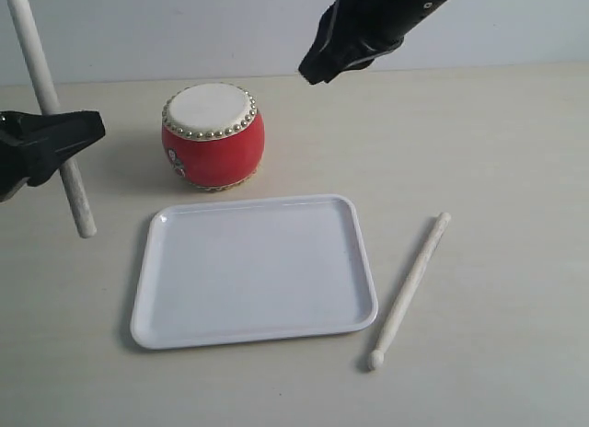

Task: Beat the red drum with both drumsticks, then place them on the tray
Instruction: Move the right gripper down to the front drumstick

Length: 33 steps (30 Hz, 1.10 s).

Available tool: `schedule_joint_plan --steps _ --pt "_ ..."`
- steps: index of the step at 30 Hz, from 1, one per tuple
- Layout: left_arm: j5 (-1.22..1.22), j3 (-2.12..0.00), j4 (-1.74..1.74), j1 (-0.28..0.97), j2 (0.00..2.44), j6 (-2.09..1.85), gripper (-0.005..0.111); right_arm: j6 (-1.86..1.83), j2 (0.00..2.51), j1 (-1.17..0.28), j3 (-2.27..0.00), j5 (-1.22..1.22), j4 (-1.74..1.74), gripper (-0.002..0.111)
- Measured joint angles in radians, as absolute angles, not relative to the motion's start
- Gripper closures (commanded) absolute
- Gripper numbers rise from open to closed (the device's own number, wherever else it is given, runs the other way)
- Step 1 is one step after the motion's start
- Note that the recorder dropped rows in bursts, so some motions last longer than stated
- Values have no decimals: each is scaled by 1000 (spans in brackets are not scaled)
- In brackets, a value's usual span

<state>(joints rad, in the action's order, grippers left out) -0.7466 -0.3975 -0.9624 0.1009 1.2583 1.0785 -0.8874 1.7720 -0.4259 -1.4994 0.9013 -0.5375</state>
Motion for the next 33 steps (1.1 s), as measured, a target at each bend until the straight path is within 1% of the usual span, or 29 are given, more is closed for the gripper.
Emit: schedule_joint_plan --steps 6,12,13,14,16,19,23,27,29,33 --pt "-727 -397 -999 101 1258 1095 107 -917 1760 -426 -1499 901 -276 108" --pt "-727 -397 -1007 101 1258 1099 107 -984 1765 -426 -1499 1055 66 108" --pt "-727 -397 -1010 101 1258 1099 107 -991 1778 -424 -1493 1080 133 107" --pt "-727 -397 -1012 101 1258 1099 107 -1005 1785 -424 -1490 1088 156 104" --pt "-727 -397 -1011 101 1258 1099 107 -1070 1821 -424 -1488 1107 177 101" --pt "-727 -397 -1011 101 1258 1099 107 -1233 1885 -424 -1484 1150 162 101" --pt "-727 -397 -1011 101 1258 1099 107 -1457 1909 -424 -1482 1168 81 101" --pt "-727 -397 -1014 101 1258 1099 107 -1509 1913 -424 -1475 1209 48 101" --pt "-727 -397 -1014 101 1258 1099 107 -1511 1914 -424 -1427 1206 46 101" --pt "-727 -397 -1014 101 1258 1099 107 -1513 1926 -424 -1343 1172 93 93"
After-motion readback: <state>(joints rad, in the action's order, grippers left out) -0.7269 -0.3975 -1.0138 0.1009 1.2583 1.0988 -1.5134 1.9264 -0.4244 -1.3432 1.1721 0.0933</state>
